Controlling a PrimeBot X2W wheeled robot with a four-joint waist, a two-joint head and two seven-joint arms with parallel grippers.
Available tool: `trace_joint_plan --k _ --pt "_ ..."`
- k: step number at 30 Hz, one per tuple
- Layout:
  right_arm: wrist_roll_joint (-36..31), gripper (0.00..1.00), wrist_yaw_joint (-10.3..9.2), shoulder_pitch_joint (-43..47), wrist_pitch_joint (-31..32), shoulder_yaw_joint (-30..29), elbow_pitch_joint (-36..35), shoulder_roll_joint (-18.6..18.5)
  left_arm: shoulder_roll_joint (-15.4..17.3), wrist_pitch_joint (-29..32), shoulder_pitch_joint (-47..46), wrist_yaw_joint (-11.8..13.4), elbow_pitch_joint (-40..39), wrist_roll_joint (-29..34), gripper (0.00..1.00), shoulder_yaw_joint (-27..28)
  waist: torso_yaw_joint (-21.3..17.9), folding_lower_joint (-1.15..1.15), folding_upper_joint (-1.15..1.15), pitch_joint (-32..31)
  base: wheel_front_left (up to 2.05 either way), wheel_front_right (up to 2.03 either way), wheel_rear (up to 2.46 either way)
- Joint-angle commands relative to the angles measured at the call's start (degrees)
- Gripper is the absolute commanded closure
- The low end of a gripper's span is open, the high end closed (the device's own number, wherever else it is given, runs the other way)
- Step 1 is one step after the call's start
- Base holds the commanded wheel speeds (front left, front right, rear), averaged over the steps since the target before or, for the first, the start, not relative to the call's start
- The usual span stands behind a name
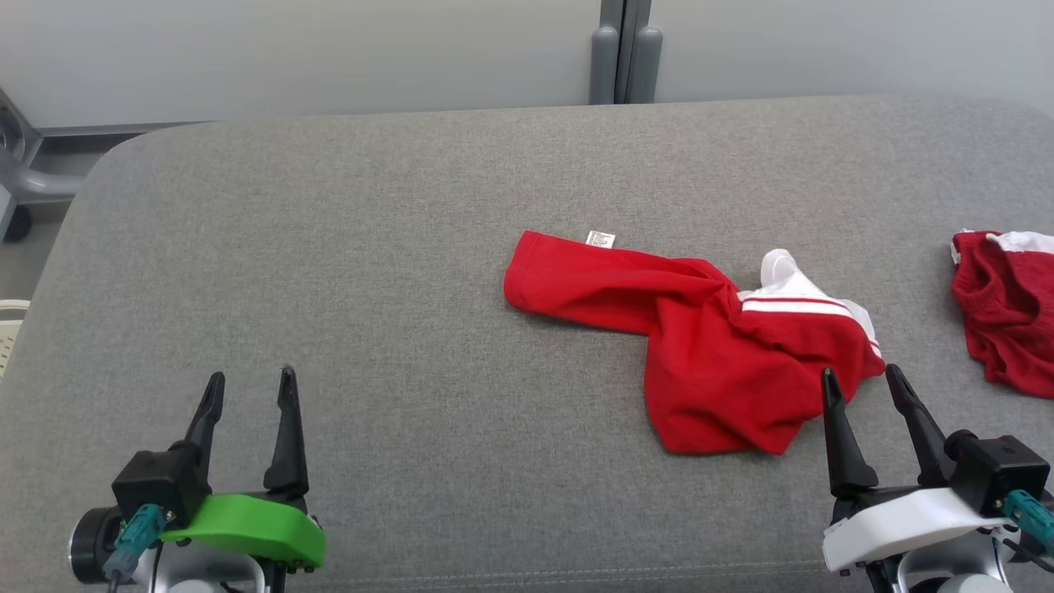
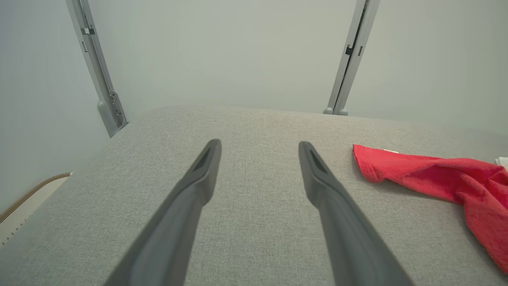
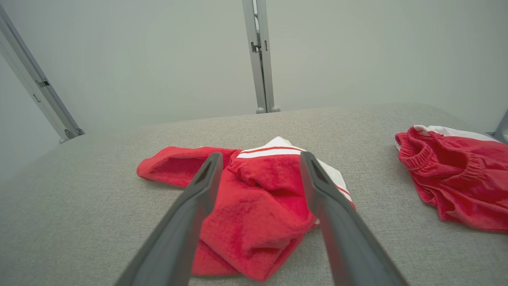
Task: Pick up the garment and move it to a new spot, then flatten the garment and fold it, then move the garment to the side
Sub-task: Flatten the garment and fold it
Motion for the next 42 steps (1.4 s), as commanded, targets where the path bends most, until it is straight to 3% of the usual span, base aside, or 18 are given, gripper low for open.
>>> trace_joint_plan --k 1,12,23,32,40,41,42 --pt "0.25 0.0 -0.06 -0.6 0.22 -0.05 -0.29 -0.08 0.13 0.33 -1.09 -0.5 -0.01 0.24 0.0 -0.2 -0.09 0.0 0.0 0.24 0.0 0.0 0.0" --pt "0.62 0.0 -0.06 -3.78 -0.6 0.91 -0.62 -0.09 -4.1 12.24 -18.15 -11.53 5.79 -1.28 0.0 -9.81 -4.99 0.0 0.0 7.43 0.0 0.0 0.0" --pt "2.47 0.0 -0.05 -7.33 -3.93 3.16 2.44 -0.07 -8.65 22.52 -34.65 -18.24 23.34 -7.11 0.0 -10.14 -13.31 0.0 0.0 13.93 0.0 0.0 0.0" --pt "5.14 0.0 -0.05 -9.95 -6.84 5.08 5.73 -0.06 -8.37 27.96 -46.68 -20.3 42.21 -8.75 0.0 -9.03 -18.68 0.0 0.0 17.86 0.0 0.0 0.0" --pt "5.81 0.0 -0.05 -10.89 -8.08 4.96 7.62 -0.07 -9.41 27.72 -51.46 -21.83 51.76 -9.4 0.0 -9.23 -19.42 0.0 0.0 18.88 0.0 0.0 0.0" --pt "5.83 0.0 -0.06 -11.07 -8.13 4.85 7.8 -0.07 -9.65 27.47 -51.54 -22.09 52.42 -9.35 0.11 -9.49 -19.27 0.0 0.0 18.86 0.0 0.0 0.0" --pt "5.8 0.0 -0.06 -11.2 -8.21 4.7 7.93 -0.08 -9.93 27.02 -51.68 -22.25 52.94 -9.23 0.43 -9.82 -19.02 0.0 0.0 18.84 0.0 0.0 0.0"
